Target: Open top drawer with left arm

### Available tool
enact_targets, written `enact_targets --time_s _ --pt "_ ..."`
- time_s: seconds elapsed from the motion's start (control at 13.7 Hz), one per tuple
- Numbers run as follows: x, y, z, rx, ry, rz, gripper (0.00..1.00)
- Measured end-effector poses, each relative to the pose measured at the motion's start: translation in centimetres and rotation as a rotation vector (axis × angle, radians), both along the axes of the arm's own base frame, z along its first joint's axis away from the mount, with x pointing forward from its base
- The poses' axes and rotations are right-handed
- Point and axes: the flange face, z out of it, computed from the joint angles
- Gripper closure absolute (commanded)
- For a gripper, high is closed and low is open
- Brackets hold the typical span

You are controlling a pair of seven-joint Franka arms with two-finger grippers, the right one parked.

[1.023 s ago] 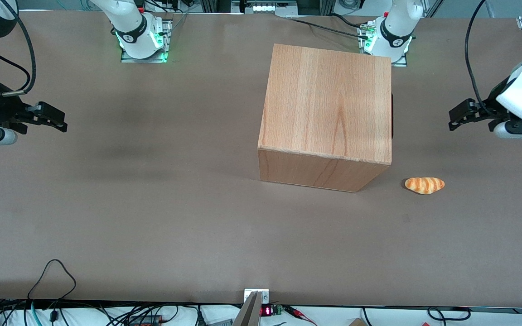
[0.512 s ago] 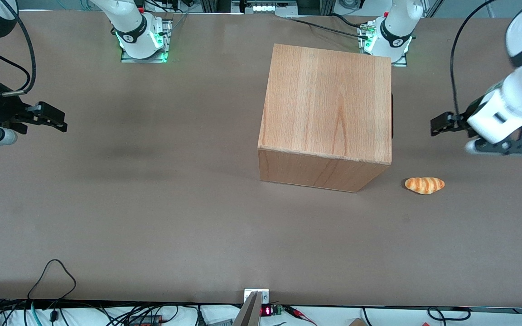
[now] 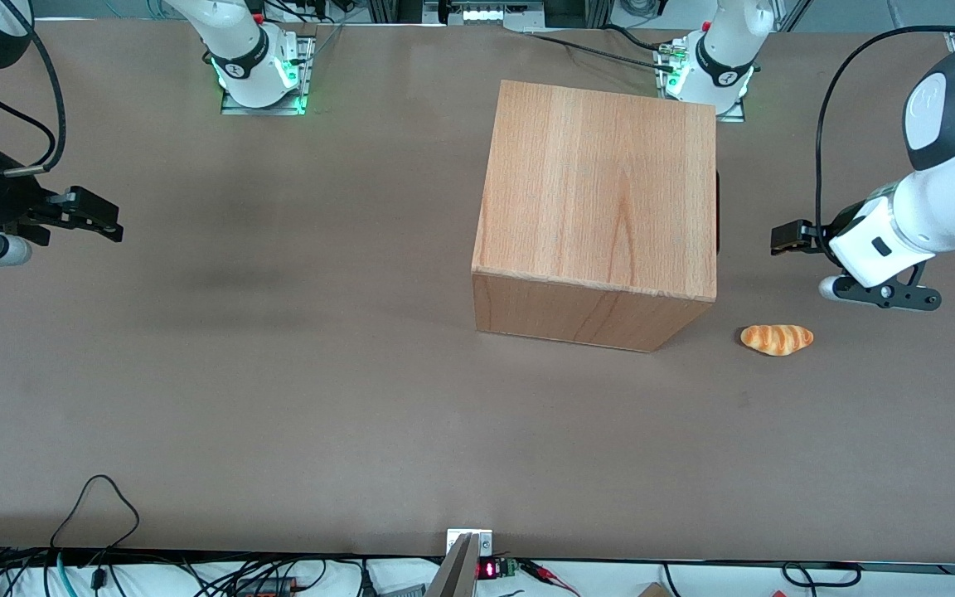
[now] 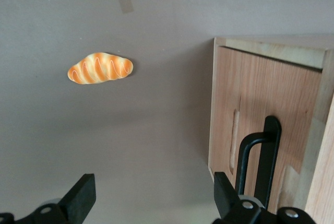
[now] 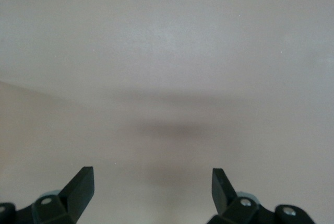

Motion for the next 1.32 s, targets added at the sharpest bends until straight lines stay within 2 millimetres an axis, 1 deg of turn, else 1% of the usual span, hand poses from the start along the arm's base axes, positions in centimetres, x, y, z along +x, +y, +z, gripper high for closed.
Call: enact_targets --time_s 0.37,0.66,0.95,1.1,1.32 --pt "-0.5 -0.7 -2.2 -0.070 0.108 -0.014 0.00" --pt "-0.5 -1.1 -3.2 -0.119 0.136 -0.078 0.00" --pt "-0.5 -1.6 -4.6 -0.145 0.174 -0.097 0.00" --pt "-0.5 -2.0 -5.6 -0.172 0.196 -0.094 0.00" --pt "-0.5 -2.1 -7.3 -0.177 0.231 -0.092 0.00"
